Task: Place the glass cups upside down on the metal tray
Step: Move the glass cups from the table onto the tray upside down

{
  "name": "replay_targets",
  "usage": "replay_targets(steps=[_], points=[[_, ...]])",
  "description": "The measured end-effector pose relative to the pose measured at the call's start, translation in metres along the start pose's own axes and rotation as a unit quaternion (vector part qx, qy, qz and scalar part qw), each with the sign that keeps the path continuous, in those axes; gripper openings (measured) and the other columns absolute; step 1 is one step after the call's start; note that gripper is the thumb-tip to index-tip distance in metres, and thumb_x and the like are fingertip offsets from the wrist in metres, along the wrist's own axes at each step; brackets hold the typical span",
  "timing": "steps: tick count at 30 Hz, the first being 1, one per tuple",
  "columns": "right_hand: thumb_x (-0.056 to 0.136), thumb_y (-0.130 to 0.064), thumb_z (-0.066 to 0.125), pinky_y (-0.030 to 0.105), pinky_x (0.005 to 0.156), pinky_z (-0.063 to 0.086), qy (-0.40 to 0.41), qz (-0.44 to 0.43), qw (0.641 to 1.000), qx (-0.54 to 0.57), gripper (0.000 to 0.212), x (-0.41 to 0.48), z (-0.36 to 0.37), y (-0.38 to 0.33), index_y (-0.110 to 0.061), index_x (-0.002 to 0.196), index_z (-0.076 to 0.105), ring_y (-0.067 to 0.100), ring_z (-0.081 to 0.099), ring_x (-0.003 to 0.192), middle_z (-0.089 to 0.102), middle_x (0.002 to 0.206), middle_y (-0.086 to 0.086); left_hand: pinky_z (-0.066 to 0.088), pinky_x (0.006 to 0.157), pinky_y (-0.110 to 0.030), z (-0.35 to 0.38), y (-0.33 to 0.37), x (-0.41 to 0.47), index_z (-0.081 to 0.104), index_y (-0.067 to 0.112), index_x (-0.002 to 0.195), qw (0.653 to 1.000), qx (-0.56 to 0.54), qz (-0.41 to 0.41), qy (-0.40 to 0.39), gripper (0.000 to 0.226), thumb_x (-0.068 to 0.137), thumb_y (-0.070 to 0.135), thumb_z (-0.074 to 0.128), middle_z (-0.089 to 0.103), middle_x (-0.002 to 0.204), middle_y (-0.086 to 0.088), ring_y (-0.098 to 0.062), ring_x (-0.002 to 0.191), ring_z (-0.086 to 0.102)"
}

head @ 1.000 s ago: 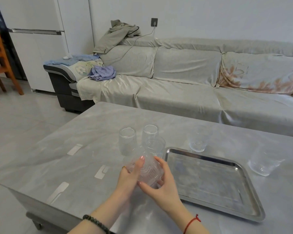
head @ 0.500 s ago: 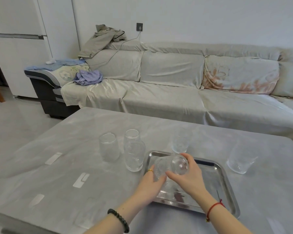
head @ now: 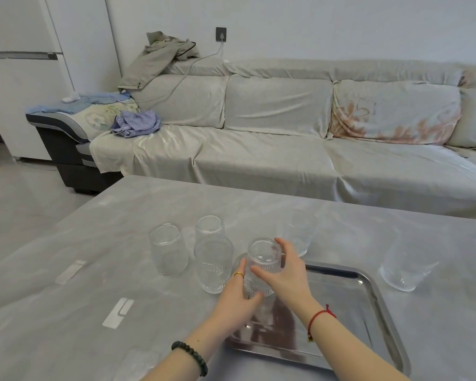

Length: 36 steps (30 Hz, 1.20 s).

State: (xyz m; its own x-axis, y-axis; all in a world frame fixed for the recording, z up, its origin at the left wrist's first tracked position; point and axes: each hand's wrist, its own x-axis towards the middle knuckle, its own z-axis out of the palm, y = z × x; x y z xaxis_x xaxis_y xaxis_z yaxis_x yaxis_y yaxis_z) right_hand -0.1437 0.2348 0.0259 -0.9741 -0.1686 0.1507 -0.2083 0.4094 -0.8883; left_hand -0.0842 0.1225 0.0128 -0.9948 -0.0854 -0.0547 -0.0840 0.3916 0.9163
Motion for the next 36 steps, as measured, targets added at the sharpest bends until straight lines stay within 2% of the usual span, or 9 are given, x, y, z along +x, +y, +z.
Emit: replay_targets(steps=[2,5,11,17,22,26,31,33,36], points=[[0.063,-0.021,0.081,0.043,0.102,0.044,-0.002,0.010,1.000,0.019,0.081,-0.005,0.002,0.008,-0.025,0.129,0.035,0.017,0.048,0.120,0.051,0.132,0.001,0.027,0.108,-0.019,0.000,0.002,0.000,0.006,0.022,0.144,1.000,-0.002,0.013,0.006,0.079,0.082,0.015,0.055,0.018,0.153,0.006,-0.002,0.131,0.030],[0.065,-0.008,0.077,0.046,0.101,0.045,-0.011,0.035,0.999,0.030,0.079,-0.015,0.007,0.021,-0.025,0.129,0.035,0.020,0.049,0.121,0.054,0.127,0.001,0.023,0.116,-0.035,0.003,0.004,0.000,0.012,0.019,0.143,0.999,-0.009,0.040,0.023,0.075,0.083,0.016,0.056,0.025,0.151,0.003,-0.006,0.137,0.022],[0.065,-0.006,0.076,0.046,0.097,0.048,0.001,0.055,0.998,0.038,0.071,-0.018,0.015,0.029,-0.023,0.124,0.040,0.019,0.055,0.111,0.058,0.117,-0.002,0.022,0.115,-0.032,0.004,0.000,0.003,0.010,0.019,0.143,0.999,-0.009,0.031,0.032,0.075,0.084,0.015,0.056,0.025,0.151,0.004,-0.006,0.136,0.024],[0.068,-0.004,0.073,0.046,0.101,0.044,-0.022,0.065,0.997,0.044,0.073,-0.017,0.014,0.029,-0.021,0.129,0.036,0.022,0.052,0.117,0.057,0.125,0.004,0.025,0.113,-0.027,0.004,0.002,-0.001,0.014,0.021,0.142,0.999,0.012,0.034,0.025,0.074,0.082,0.015,0.057,0.034,0.146,0.005,-0.007,0.133,0.031],[0.076,-0.007,0.066,0.028,0.093,0.045,-0.086,0.065,0.994,0.034,0.069,-0.018,-0.001,0.029,-0.026,0.133,0.032,0.013,0.051,0.108,0.052,0.115,-0.009,0.035,0.101,-0.022,0.010,0.006,-0.015,0.033,0.029,0.128,0.997,-0.003,0.039,0.068,0.056,0.081,0.007,0.053,0.045,0.130,0.012,-0.015,0.125,0.044],[0.079,-0.003,0.061,0.035,0.098,0.045,-0.035,0.091,0.994,0.045,0.059,-0.011,-0.028,0.033,-0.017,0.131,0.036,0.025,0.048,0.120,0.051,0.129,0.011,0.038,0.097,-0.024,0.036,0.014,-0.025,0.045,0.014,0.125,0.996,-0.049,0.000,0.071,0.042,0.084,0.010,0.051,0.055,0.128,-0.003,-0.009,0.110,0.051],[0.077,-0.005,0.066,0.042,0.103,0.041,0.005,0.116,0.992,0.057,0.067,0.007,-0.062,0.041,-0.015,0.134,0.033,0.028,0.045,0.124,0.041,0.139,0.018,0.028,0.110,-0.030,0.069,0.054,0.013,0.026,0.018,0.139,0.988,-0.150,-0.019,-0.020,0.055,0.089,0.025,0.047,0.035,0.137,0.012,-0.008,0.128,0.035],[0.078,-0.004,0.065,0.045,0.104,0.040,0.001,0.117,0.991,0.058,0.069,0.018,-0.070,0.045,-0.016,0.136,0.030,0.029,0.043,0.126,0.038,0.142,0.018,0.028,0.112,-0.039,0.075,0.066,0.037,0.020,0.019,0.141,0.984,-0.174,-0.039,-0.023,0.060,0.087,0.020,0.046,0.034,0.147,0.001,-0.017,0.132,0.035],[0.078,-0.010,0.067,0.049,0.106,0.039,-0.007,0.115,0.992,0.053,0.074,0.037,-0.073,0.050,-0.018,0.138,0.024,0.031,0.039,0.129,0.034,0.145,0.017,0.029,0.106,-0.031,0.079,0.075,0.070,0.001,0.017,0.144,0.976,-0.202,-0.079,0.001,0.071,0.087,0.014,0.044,0.027,0.150,-0.008,-0.022,0.131,0.035]])
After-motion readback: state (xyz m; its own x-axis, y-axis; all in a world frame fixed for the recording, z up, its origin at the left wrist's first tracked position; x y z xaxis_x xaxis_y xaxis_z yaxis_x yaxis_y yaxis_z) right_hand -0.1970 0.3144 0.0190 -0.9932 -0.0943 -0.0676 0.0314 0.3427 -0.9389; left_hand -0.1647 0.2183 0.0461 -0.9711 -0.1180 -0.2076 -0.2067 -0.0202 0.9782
